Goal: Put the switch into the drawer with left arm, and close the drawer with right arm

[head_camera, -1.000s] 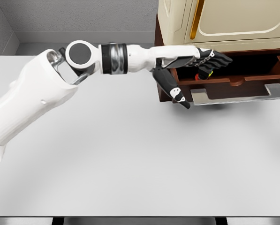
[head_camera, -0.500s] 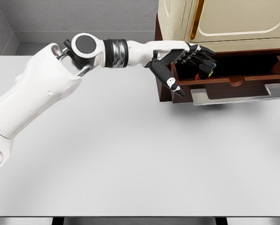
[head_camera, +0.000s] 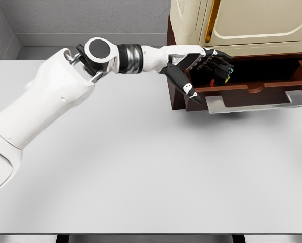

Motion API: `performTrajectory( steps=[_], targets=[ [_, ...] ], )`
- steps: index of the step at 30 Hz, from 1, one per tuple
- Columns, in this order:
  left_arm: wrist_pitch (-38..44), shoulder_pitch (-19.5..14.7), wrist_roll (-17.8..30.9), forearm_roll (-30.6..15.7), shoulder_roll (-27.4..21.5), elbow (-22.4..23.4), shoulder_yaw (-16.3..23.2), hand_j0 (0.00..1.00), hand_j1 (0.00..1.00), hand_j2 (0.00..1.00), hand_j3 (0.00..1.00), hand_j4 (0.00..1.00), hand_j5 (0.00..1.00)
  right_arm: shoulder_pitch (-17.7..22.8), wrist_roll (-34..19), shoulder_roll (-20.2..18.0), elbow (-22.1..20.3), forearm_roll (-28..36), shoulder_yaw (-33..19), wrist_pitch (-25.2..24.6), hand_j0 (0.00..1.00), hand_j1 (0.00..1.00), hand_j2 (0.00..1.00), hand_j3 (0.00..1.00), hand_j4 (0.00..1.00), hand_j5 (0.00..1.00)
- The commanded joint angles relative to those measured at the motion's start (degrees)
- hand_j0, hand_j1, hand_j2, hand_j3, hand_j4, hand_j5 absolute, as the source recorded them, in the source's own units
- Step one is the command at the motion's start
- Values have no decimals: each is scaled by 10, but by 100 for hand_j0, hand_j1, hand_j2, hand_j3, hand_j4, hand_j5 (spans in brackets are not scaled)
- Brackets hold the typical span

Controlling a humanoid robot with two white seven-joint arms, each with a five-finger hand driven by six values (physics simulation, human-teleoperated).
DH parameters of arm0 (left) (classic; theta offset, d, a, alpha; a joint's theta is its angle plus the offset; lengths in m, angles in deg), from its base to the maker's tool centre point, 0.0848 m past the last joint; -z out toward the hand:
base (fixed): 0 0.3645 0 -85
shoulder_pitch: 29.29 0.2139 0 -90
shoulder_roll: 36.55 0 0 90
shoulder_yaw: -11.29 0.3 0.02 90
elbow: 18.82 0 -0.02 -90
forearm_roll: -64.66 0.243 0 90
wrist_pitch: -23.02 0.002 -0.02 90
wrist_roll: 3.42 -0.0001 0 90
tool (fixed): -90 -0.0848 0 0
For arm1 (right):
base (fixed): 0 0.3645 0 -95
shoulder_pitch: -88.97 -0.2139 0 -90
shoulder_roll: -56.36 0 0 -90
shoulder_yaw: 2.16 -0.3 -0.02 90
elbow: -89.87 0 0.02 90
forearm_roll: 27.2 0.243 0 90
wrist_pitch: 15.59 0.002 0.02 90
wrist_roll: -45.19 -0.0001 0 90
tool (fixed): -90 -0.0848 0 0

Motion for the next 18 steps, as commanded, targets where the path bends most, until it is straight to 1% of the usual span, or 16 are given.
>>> performTrajectory(
  steps=[1,4,10,18],
  targets=[
    [-1,0,0,10,10,16,0,100,100,100,100,100,100,0,0,0,0,4,0,-2,34,34,34,34,34,34],
    [-2,0,0,16,17,28,0,100,100,100,100,100,100,0,0,0,1,4,0,-2,34,34,34,34,34,34],
    [-2,0,0,17,18,28,0,100,100,100,100,100,100,0,0,0,1,4,-1,-2,34,34,34,34,34,34],
    [-2,0,0,20,33,28,1,100,100,100,100,100,100,0,0,-1,1,4,-2,-2,35,35,35,35,35,35]
  ],
)
